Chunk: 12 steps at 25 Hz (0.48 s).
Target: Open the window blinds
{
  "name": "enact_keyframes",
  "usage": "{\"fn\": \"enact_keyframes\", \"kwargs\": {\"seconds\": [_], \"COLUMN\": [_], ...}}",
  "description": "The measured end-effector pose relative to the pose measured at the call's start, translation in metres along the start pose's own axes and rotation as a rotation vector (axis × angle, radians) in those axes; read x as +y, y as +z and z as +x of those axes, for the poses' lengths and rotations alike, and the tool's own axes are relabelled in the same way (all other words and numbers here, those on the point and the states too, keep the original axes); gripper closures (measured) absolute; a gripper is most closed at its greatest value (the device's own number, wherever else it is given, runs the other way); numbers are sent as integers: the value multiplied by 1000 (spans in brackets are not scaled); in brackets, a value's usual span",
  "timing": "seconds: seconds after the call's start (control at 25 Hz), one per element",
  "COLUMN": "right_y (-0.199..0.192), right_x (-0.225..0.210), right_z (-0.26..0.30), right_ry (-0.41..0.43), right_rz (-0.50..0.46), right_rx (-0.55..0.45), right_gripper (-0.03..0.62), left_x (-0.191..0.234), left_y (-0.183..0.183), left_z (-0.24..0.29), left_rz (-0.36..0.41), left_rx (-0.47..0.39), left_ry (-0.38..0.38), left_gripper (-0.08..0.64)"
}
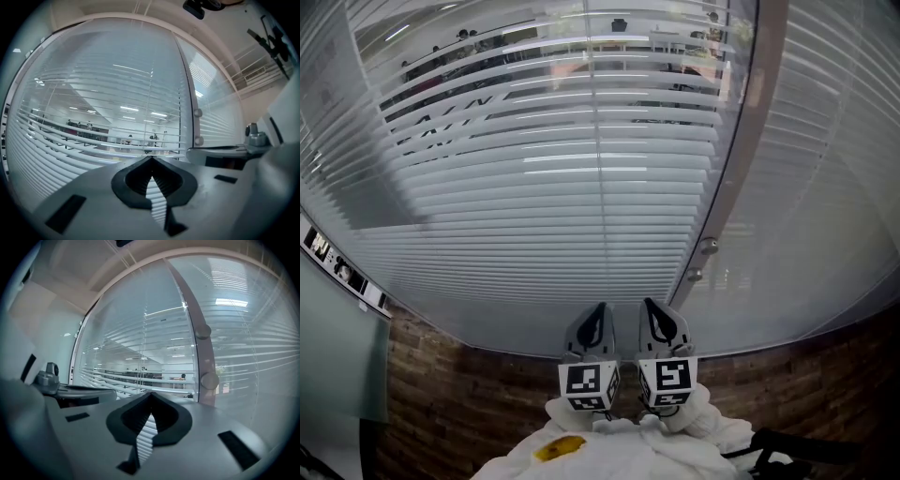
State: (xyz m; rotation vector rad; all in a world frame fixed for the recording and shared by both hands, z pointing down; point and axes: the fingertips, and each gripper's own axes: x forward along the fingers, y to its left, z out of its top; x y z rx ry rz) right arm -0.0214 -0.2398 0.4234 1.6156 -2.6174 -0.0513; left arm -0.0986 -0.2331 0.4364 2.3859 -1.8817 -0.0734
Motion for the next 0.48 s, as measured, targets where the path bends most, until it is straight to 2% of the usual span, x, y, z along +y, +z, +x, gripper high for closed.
{"fn": "enact_keyframes", "kwargs": {"seconds": [0.48], "right_y": [-1], "right_x": [-3], "right_z": [-4], "right_ry": [-8], "right_rz": [-1], "right_rx": [-2], "right_gripper": [581], "left_x": [-4], "left_y": [-4], "left_z": [-2], "left_rz": [-5], "left_rx": [9], "left_ry": [-1], "left_gripper": [560]}}
